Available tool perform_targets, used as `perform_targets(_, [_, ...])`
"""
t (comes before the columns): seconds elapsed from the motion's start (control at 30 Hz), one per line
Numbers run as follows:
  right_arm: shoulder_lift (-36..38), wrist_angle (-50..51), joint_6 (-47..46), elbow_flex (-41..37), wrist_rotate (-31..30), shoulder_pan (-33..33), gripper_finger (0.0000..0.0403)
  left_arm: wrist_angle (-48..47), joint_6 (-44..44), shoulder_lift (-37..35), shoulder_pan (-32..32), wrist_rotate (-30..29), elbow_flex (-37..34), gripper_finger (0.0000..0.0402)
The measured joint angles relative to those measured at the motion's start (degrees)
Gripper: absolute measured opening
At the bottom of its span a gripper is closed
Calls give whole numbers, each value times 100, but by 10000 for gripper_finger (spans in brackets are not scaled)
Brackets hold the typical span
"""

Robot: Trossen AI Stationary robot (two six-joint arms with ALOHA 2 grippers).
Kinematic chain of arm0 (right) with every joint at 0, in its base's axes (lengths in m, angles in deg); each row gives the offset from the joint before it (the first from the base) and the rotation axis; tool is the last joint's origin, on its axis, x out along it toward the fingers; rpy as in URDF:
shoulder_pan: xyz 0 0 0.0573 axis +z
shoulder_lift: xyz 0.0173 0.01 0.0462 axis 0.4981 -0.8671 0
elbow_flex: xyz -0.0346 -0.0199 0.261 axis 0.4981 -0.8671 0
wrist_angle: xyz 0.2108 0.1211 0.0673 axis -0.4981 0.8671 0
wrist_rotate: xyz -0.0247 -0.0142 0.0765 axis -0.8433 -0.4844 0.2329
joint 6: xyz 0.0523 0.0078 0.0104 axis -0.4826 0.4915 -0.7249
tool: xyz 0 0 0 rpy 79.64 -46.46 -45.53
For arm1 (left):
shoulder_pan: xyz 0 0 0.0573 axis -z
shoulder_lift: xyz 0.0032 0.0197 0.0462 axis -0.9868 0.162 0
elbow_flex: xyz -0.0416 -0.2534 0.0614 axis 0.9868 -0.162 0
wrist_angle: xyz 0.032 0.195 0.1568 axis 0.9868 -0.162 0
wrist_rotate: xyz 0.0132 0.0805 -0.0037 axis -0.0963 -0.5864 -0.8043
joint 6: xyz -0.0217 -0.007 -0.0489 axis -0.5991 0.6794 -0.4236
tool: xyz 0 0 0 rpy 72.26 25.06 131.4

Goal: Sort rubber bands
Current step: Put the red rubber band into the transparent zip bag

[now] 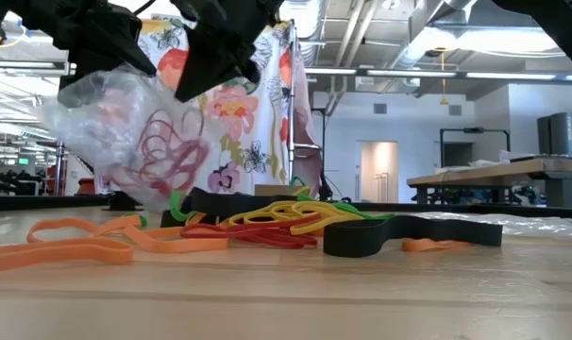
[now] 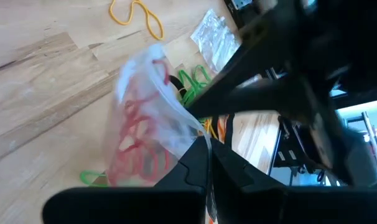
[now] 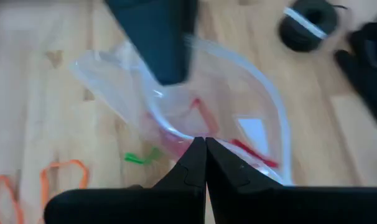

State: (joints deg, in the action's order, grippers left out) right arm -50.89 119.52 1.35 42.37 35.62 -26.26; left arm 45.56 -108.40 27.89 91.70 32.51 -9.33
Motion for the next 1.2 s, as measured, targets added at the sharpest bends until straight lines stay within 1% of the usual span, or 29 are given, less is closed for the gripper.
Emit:
perform_targets(0.07, [-26,367,35,-16,-115,11,0,0,-14,0,-2,-1,0,0])
perform_targets(0.17, [23,717,-76,-20,-832,80,0,2,-22,0,-2,1,0,0])
perform_targets(0.23, [152,946,-93,-17,-1072,128,0,6,-22,0,-2,1,0,0])
perform_targets(0.33, [348,1438,-285,-10,-1062,241,0,4,5,0,-2,1,0,0])
perform_targets(0.4, [464,1945,-494,-9,-1032,355,0,4,21,2,-2,1,0,0])
perform_targets(0.53, [598,2951,-850,-30,-759,530,0,2,24,0,-2,2,0,0])
perform_targets(0.57, [619,3051,-920,-108,-758,553,0,2,24,0,-2,3,0,0])
perform_targets(0.63, [733,3053,-1099,-479,-735,550,0,1,21,0,0,3,0,0])
perform_targets(0.7, [901,2881,-1379,-1132,-647,542,0,-1,11,0,0,4,0,0])
perform_targets(0.77, [1235,2332,-1708,-2025,-539,542,0,-1,23,2,0,50,0,0])
perform_targets(0.83, [1744,1638,-2082,-3092,-347,608,0,-8,62,0,0,136,0,0])
perform_targets(0.9, [2430,594,-2604,-4240,-228,752,0,-46,100,1,0,158,0,0])
perform_targets(0.93, [2768,-87,-2910,-4828,-222,842,0,-84,123,0,0,158,0,0])
perform_targets(1.0, [3423,-1995,-3251,-5956,-256,1079,0,-111,136,0,0,154,0,0])
perform_targets(1.07, [3750,-4359,-3373,-6901,-283,1289,0,-137,136,0,0,109,0,0])
perform_targets(1.13, [3759,-6512,-3198,-7568,-283,1466,0,-122,130,2,0,-9,0,0])
perform_targets(1.2, [3487,-7882,-2948,-7836,-282,1571,0,-70,129,2,0,-129,0,0])
